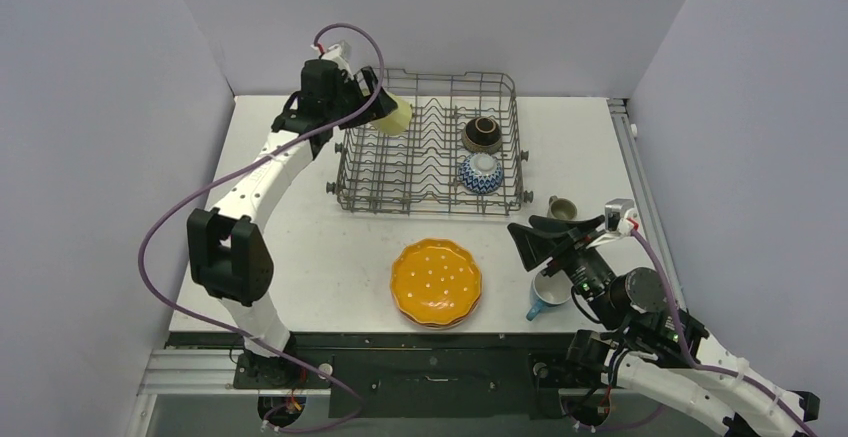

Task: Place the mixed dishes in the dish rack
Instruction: Turn the cup upside down in the dish rack.

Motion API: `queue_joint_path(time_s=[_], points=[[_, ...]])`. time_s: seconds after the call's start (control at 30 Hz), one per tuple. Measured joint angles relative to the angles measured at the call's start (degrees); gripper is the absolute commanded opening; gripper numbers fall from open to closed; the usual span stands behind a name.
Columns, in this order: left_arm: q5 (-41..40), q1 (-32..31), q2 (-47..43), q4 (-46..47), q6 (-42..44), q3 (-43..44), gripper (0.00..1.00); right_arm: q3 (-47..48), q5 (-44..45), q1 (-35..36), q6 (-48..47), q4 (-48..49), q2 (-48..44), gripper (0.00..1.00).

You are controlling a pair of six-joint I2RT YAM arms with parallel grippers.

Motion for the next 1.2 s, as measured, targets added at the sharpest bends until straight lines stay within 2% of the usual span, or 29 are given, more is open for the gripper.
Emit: queue_joint_path(time_s=[0.43, 0.8, 1.2], points=[[-11.26, 0.20, 18.05, -4.24, 4.61, 18.21, 0.00, 1.44, 0.11, 0.00, -1.27, -5.22, -0.87, 0.53], [-17.57, -0.07, 35.67, -14.16, 5.92, 39.78, 0.00, 1.44, 0.37, 0.00, -1.53, -7.26, -0.96, 0.54], [-25.40, -1.88, 41.35, -17.81, 10.14, 45.18, 0.00, 0.70, 0.37, 0.00, -1.88, -7.13, 1.09, 0.54]])
